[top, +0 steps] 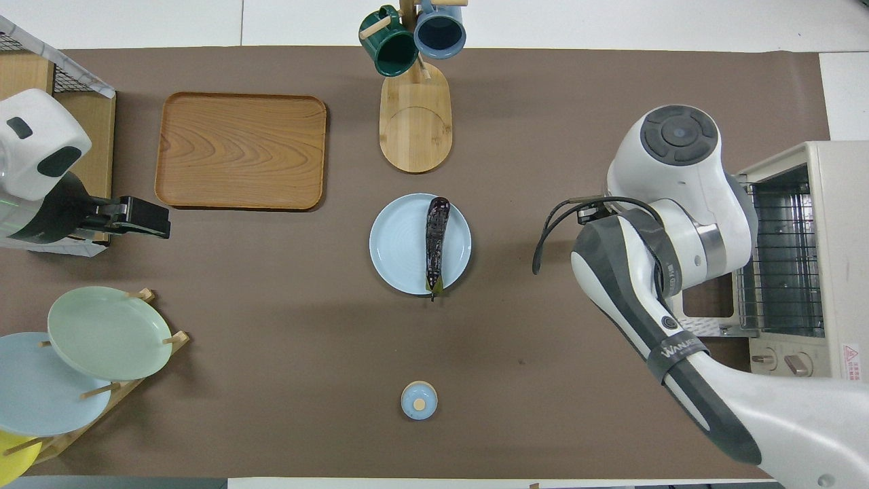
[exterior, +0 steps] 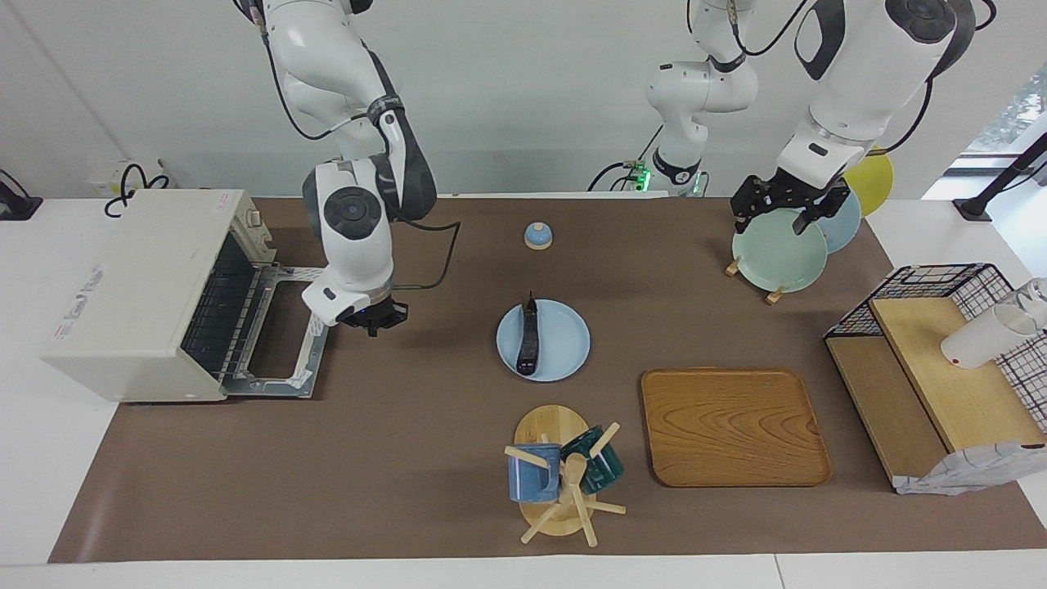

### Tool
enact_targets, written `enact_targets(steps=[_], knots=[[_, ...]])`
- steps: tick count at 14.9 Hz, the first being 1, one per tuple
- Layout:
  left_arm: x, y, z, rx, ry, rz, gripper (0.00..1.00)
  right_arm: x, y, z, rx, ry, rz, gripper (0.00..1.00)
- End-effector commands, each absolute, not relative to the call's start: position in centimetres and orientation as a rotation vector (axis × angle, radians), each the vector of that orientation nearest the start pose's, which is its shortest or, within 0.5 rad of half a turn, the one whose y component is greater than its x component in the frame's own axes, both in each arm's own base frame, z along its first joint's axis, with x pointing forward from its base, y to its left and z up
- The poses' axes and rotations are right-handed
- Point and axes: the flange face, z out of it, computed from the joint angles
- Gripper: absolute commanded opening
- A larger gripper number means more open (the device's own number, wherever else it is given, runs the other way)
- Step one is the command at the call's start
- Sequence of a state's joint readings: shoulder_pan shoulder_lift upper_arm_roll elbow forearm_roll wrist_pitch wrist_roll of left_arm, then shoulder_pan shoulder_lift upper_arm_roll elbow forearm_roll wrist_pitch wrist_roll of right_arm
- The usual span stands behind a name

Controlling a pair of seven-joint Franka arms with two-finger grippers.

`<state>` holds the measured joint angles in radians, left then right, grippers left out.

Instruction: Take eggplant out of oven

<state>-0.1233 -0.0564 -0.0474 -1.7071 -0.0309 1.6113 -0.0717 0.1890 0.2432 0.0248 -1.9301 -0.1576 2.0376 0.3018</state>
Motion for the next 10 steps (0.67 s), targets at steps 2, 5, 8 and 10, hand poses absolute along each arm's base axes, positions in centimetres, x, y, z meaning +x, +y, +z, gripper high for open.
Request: enact_targets(steps=[2, 5, 8, 10], knots=[[51.6, -10.6, 58.9, -3.17, 0.188, 0.049, 1.0, 53.8, 8.6, 32.6, -3.323, -0.025, 0.126, 0.0], [50.2, -16.8, 56.8, -3.161, 0.317, 0.042, 1.0, 53.9, 6.8, 31.9, -3.324, -0.078, 0.153, 0.0], [49.4, -22.6, 53.2, -3.261, 0.297, 0.01, 1.0, 53.3, 5.0, 30.2, -3.323, -0.066, 0.133, 0.0], [49.3, -28.6, 48.7, -3.275, 0.305, -0.001, 1.0, 53.2, 4.2, 29.9, -3.322, -0.093, 0.139, 0.0]])
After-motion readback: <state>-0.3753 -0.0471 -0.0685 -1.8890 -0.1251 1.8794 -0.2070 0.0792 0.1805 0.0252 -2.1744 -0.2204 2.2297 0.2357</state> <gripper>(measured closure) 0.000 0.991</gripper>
